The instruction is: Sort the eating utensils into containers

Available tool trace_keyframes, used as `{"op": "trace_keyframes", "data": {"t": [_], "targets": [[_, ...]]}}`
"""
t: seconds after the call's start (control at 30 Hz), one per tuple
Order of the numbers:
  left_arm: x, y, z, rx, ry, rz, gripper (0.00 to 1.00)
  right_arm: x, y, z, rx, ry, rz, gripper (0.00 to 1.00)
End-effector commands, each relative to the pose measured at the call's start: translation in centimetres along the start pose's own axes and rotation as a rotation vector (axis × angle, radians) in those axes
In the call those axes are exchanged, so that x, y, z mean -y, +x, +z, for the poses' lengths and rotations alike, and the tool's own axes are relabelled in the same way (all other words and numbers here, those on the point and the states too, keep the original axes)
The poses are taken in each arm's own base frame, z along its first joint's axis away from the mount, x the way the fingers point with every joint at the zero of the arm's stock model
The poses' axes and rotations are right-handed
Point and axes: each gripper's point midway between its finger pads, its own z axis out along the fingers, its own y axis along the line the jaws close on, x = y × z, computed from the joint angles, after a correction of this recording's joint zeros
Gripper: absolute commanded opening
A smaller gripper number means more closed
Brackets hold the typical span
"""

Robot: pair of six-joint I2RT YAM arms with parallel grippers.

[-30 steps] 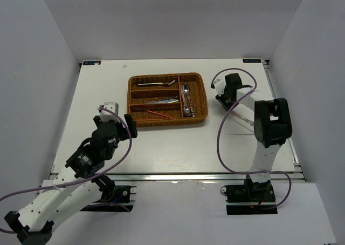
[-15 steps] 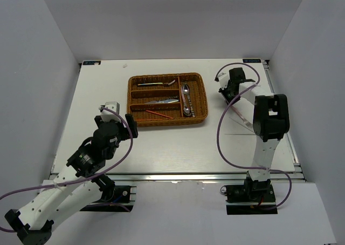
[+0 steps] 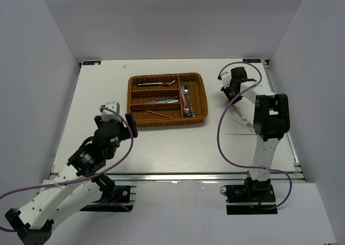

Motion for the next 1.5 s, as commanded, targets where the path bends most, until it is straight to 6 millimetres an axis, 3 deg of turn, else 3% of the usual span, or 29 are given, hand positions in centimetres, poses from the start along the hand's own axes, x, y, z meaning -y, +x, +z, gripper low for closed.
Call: {"op": "trace_keyframes", "data": {"t": [0.0, 0.23, 0.27, 0.33, 0.37, 0.43, 0.5, 0.6, 0.8, 0.83, 0.87, 0.93, 0.97, 1.1, 1.13, 1.3, 1.33, 1.4, 1.47], "targets": [[0.0, 0.2, 0.0, -0.007, -0.009, 0.002, 0.98, 1.3, -0.3, -1.4, -0.011, 0.063, 0.044, 0.0], [-0.3, 0.1, 0.0, -0.002, -0.022, -0.003, 0.98, 3.0, -6.2, -7.6, 0.107, 0.238, -0.014, 0.0], [-0.3, 0.2, 0.0, -0.003, -0.022, -0.003, 0.98, 2.7, -7.7, -9.2, 0.137, 0.273, -0.043, 0.0], [-0.3, 0.1, 0.0, -0.003, -0.024, -0.003, 0.98, 2.1, -9.1, -10.6, 0.157, 0.292, -0.079, 0.0], [-0.3, 0.1, 0.0, -0.004, -0.024, -0.002, 0.98, 1.3, -11.0, -11.7, 0.19, 0.304, -0.107, 0.0], [-0.3, 0.2, 0.1, -0.009, -0.026, 0.002, 0.98, 0.9, -11.9, -12.8, 0.183, 0.339, -0.145, 0.0], [-0.3, 0.2, 0.1, -0.007, -0.029, 0.001, 0.98, -0.2, -14.0, -14.0, 0.218, 0.36, -0.186, 0.0], [-0.3, 0.3, 0.1, -0.009, -0.03, 0.001, 0.98, -2.3, -17.7, -15.8, 0.294, 0.383, -0.245, 0.0], [-0.4, 0.3, 0.2, -0.013, -0.038, 0.005, 0.98, -12.6, -27.6, -19.2, 0.616, 0.411, -0.557, 0.0], [-0.4, 0.3, 0.2, -0.012, -0.039, 0.004, 0.98, -15.5, -29.5, -20.4, 0.691, 0.41, -0.63, 0.0], [-0.5, 0.3, 0.2, -0.01, -0.04, 0.003, 0.98, -17.6, -30.5, -19.4, 0.722, 0.38, -0.688, 0.0], [-0.5, 0.2, 0.1, -0.008, -0.043, 0.002, 0.98, -21.2, -32.7, -20.2, 0.808, 0.356, -0.786, 0.0], [-0.6, 0.2, 0.1, -0.005, -0.043, -0.001, 0.98, -22.7, -33.9, -19.0, 0.844, 0.356, -0.851, 0.0], [-0.7, -0.1, -0.1, 0.005, -0.042, -0.009, 0.98, -26.3, -37.3, -16.6, 0.911, 0.311, -0.939, 0.0], [-0.7, -0.1, -0.1, 0.008, -0.043, -0.012, 0.98, -27.7, -37.4, -14.6, 0.907, 0.297, -0.966, 0.0], [-0.6, -0.3, -0.3, 0.018, -0.03, -0.018, 0.98, -31.0, -38.5, -13.2, 1.002, 0.334, -1.09, 0.0], [-0.6, -0.4, -0.3, 0.019, -0.028, -0.018, 0.98, -31.5, -38.3, -12.0, 0.995, 0.311, -1.089, 0.0], [-0.4, -0.2, -0.3, 0.012, -0.022, -0.012, 0.98, -31.6, -38.5, -11.5, 1.01, 0.301, -1.078, 0.0], [-0.3, -0.2, -0.2, 0.008, -0.014, -0.009, 0.98, -31.8, -38.1, -9.8, 0.993, 0.287, -1.086, 0.0]]}}
